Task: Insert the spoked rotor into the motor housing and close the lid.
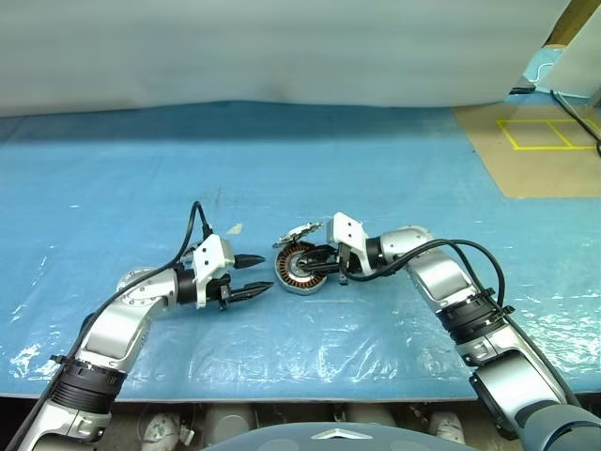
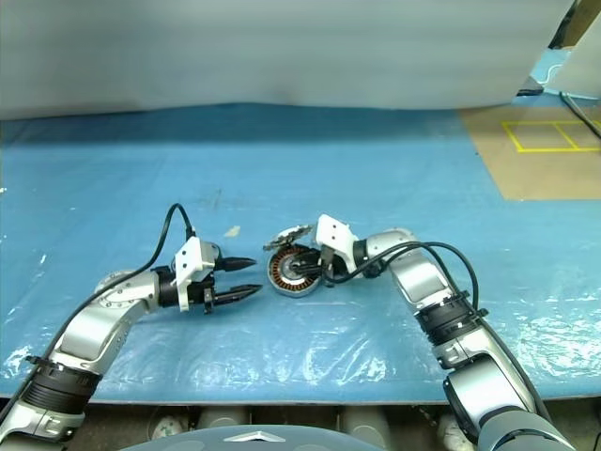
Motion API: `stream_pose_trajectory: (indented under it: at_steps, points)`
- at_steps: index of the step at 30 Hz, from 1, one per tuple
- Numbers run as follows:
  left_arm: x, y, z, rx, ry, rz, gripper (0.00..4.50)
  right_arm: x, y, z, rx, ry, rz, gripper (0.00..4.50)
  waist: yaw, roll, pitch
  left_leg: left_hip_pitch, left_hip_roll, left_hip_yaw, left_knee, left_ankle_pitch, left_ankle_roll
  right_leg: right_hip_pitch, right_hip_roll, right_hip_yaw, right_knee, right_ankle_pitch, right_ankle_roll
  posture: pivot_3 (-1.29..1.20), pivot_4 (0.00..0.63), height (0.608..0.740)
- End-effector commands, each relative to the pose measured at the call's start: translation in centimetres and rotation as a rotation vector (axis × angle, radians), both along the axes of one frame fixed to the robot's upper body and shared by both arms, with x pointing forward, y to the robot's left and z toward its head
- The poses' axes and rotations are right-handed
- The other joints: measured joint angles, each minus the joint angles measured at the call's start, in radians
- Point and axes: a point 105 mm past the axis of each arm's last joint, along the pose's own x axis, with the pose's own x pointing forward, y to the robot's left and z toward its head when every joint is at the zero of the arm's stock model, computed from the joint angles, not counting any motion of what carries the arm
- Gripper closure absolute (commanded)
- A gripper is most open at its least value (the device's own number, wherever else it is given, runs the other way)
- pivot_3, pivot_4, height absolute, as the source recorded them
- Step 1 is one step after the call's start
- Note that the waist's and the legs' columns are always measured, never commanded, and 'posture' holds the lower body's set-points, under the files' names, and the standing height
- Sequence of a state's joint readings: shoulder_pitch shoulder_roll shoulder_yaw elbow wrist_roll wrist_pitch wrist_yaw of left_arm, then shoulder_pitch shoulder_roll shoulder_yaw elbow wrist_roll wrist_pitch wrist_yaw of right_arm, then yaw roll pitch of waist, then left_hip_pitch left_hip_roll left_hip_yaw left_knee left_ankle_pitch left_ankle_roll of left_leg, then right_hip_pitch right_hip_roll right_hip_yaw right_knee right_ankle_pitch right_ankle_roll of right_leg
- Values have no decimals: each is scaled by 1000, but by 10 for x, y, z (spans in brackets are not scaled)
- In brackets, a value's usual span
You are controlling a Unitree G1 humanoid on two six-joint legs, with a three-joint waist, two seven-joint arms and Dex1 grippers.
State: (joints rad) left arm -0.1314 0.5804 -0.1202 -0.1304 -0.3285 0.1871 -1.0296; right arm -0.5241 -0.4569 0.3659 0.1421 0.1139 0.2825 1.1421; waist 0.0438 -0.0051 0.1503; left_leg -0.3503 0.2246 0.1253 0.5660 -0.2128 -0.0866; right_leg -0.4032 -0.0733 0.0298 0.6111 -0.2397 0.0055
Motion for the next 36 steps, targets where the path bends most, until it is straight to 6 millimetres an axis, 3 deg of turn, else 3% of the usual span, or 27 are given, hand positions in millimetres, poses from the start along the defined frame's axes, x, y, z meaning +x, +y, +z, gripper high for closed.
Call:
stream_pose_trajectory:
  at_steps: [1, 14, 15, 19, 30, 33, 36]
  points:
    - [0, -3, 8, 1, -38, -16, 1946, -2, 2, 1, -20, -28, 30, 3889, 0, 0, 0, 0, 0, 0, 0, 0, 0, 0, 0, 0, 0, 0, 0, 0, 150, 740]
    - [1, -4, 8, 2, -41, -20, 1946, -3, -3, -5, -41, -32, 45, 3889, 0, 0, 0, 0, 0, 0, 0, 0, 0, 0, 0, 0, 1, 0, 0, 0, 150, 740]
    - [1, -4, 8, 2, -41, -21, 1946, -3, -3, -4, -40, -36, 46, 3171, 0, 0, 0, 0, 0, 0, 1, 0, 0, 0, 0, 0, 1, 0, 0, 0, 150, 740]
    - [1, -4, 8, 2, -40, -20, 1946, 0, 0, 0, -8, -37, 21, 1904, 0, 0, 0, 0, 0, 0, 1, 0, 0, 0, 0, 0, 1, 0, 0, 0, 150, 740]
    - [0, -3, 8, 7, -33, -23, 1946, -2, 2, 32, 156, 10, -8, 1904, 0, 0, 0, 0, 0, 0, 1, 0, 0, -1, 0, 0, 2, 0, 0, 0, 150, 740]
    - [-1, -4, 7, 6, -28, -29, 1946, -4, 4, 32, 176, 29, -6, 2462, 0, 0, 0, 0, 0, 0, 1, 0, 0, -1, 0, 0, 2, 0, 0, 0, 150, 740]
    - [-2, -4, 7, 8, -25, -32, 1946, -5, 7, 29, 178, 44, -10, 3424, 0, 0, 0, 0, 0, 0, 1, 0, 0, -1, 0, 0, 2, 0, 0, 0, 150, 740]
